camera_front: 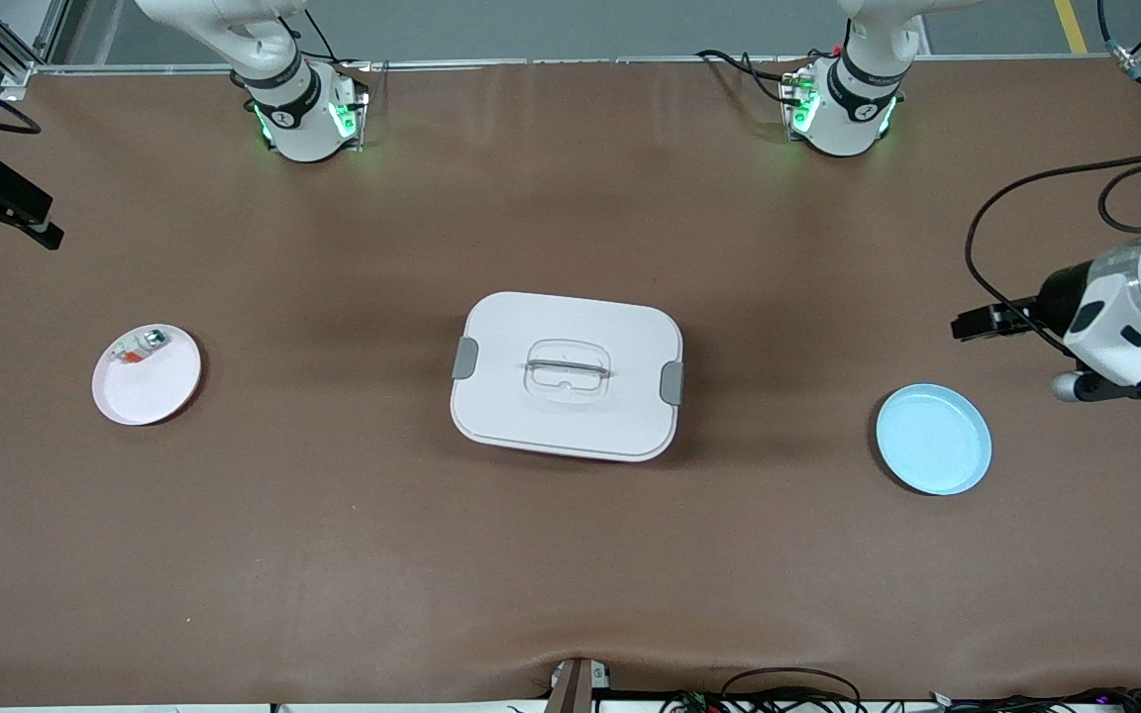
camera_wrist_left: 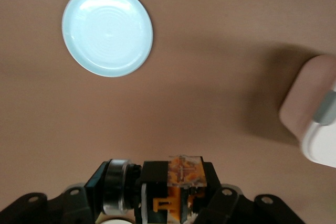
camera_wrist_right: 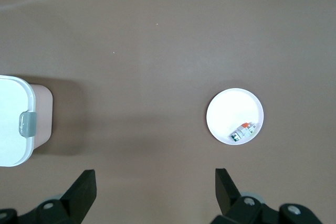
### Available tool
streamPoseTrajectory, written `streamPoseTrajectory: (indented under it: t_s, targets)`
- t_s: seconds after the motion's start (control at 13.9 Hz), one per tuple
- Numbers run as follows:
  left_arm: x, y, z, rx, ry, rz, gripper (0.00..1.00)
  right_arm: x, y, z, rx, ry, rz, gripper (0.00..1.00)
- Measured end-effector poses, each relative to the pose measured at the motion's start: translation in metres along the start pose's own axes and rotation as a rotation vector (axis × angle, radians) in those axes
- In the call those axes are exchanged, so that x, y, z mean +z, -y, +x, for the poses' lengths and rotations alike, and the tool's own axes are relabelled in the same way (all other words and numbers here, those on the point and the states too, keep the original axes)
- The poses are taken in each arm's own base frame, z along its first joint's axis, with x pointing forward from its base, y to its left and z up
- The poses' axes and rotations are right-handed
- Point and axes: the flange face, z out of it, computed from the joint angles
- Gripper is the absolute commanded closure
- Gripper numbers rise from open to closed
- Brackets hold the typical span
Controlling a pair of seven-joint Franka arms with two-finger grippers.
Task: Transfer orange switch to right arm and place
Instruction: 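Lift the switch with the left gripper while the right gripper rises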
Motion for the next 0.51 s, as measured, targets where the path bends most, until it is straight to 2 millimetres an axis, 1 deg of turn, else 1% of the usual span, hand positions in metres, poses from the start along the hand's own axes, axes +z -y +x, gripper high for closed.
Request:
streamPoseTrajectory:
  t_s: [0.14,0.29,0.43,0.51]
  targets:
    - [-0.012,-0.033,-0.016,-0.045,0.002,-0.053,0.96,0.001,0.012,0.0,-0.012,0.002,0.005,0.0]
    - [-0.026,-0.064,-0.037,-0.094,0.005,-0.11,0.96,0.001,0.028,-0.001,0.005,0.004,0.01,0.0]
    - [-0.035,-0.098,-0.063,-0.14,0.012,-0.138,0.96,0.002,0.052,-0.004,0.008,0.01,0.04,0.0]
    - [-0.037,-0.116,-0.075,-0.167,0.026,-0.152,0.96,0.002,0.064,-0.005,0.006,0.014,0.078,0.0]
